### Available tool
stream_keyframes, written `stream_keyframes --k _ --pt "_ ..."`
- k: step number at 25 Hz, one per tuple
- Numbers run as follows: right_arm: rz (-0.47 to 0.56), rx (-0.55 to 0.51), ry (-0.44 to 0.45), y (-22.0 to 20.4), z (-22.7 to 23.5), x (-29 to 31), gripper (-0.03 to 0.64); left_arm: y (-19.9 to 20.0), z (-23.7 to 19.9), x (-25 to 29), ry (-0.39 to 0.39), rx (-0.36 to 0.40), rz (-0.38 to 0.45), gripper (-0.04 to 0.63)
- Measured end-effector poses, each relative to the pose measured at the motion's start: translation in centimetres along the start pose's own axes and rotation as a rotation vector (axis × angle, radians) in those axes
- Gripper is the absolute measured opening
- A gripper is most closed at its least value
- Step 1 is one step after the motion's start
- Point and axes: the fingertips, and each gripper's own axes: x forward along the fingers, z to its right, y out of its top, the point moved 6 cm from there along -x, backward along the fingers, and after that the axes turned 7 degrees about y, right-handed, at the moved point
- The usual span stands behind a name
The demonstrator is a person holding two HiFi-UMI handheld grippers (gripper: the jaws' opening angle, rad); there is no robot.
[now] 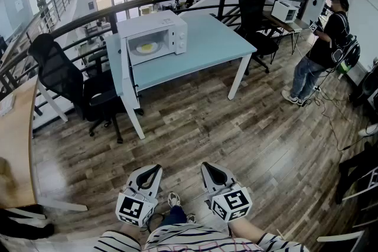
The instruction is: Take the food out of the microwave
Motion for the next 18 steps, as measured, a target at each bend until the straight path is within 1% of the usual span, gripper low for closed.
stream_keyframes --k 8,12,14,18 --pt "0.006 -0.013 0.002 0.2 0.1 -2.1 0.025 0.5 1.9 -0.8 -0.011 0.005 0.001 0.026" --pt "0.051 -0.017 0.025 0.6 0.5 -2.5 0.026 0.8 2.4 -0.6 0.003 0.012 0.001 0.026" --pt "0.07 -0.005 0.006 0.7 1.1 -2.2 0.027 0.8 2.2 -0.1 0.008 0.003 0.008 0.026" --pt "0.07 0.011 -0.022 0.6 2.2 -1.1 0.028 0.4 1.4 1.2 0.01 -0.016 0.012 0.028"
